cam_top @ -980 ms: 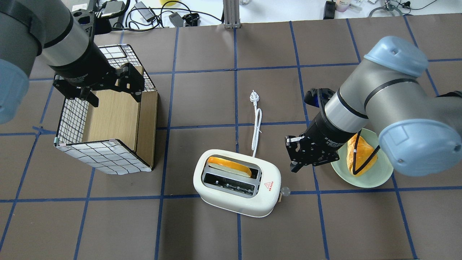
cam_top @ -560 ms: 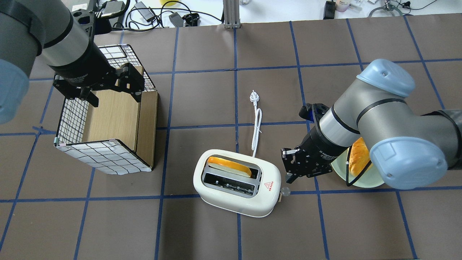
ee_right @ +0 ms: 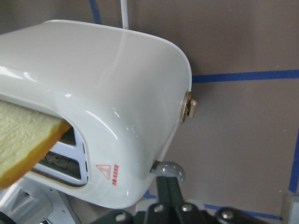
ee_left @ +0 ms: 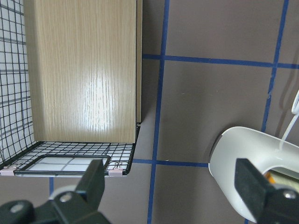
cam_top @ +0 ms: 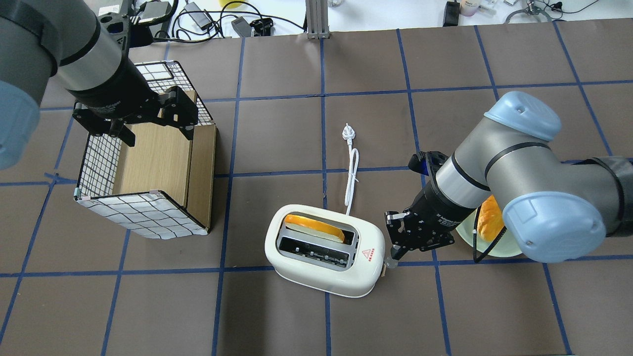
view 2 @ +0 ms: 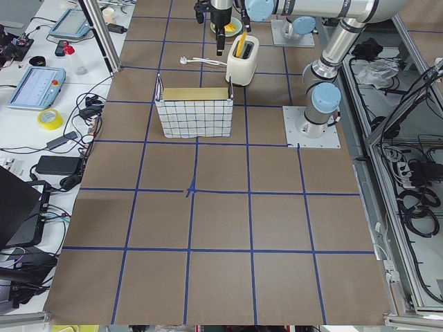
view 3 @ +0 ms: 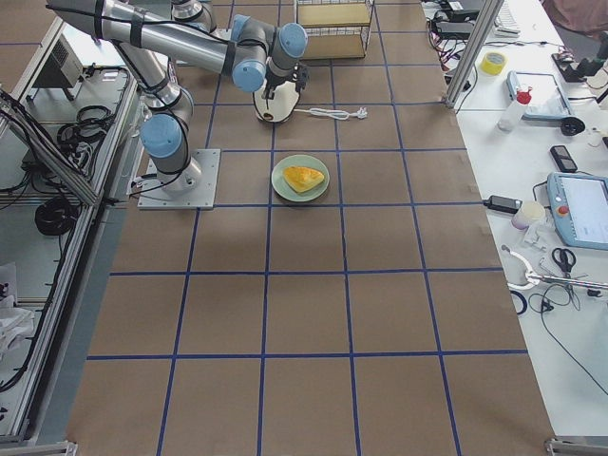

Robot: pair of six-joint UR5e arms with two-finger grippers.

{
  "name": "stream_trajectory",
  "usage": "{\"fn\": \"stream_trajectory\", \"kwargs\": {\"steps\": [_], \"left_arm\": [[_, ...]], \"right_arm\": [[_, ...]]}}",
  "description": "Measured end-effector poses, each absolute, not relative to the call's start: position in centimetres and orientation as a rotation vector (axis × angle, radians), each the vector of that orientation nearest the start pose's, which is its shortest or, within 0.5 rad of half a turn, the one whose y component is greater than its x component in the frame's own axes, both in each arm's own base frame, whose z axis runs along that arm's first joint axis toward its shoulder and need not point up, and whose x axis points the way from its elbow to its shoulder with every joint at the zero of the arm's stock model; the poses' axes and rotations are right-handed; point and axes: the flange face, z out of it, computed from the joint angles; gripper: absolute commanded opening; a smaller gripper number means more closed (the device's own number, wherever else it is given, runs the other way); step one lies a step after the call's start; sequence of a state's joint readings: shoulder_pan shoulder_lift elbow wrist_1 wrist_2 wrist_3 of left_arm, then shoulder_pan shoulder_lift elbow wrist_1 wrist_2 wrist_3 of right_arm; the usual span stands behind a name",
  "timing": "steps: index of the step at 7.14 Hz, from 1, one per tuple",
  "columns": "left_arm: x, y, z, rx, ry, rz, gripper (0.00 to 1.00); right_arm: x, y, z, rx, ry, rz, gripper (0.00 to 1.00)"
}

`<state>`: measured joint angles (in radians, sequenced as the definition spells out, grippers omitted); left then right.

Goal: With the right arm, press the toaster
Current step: 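Press the toaster lever down with the right gripper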

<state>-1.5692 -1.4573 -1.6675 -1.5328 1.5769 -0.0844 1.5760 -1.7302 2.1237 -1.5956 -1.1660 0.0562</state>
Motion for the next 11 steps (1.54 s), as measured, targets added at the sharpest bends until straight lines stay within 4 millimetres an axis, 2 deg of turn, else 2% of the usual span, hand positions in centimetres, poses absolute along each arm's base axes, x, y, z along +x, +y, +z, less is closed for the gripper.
{"fn": "stream_trajectory", "kwargs": {"steps": [4, 11], "left_arm": [[-13.2, -44.9, 49.7, -0.135, 3.134, -0.086, 1.00], [-13.2, -44.9, 49.7, -0.135, 3.134, -0.085, 1.00]], "right_arm": [[17.5, -34.6, 30.5, 0.195, 2.680, 0.623, 0.00], [17.6, -35.7, 28.2, 0.206, 2.670, 0.664, 0.00]]}}
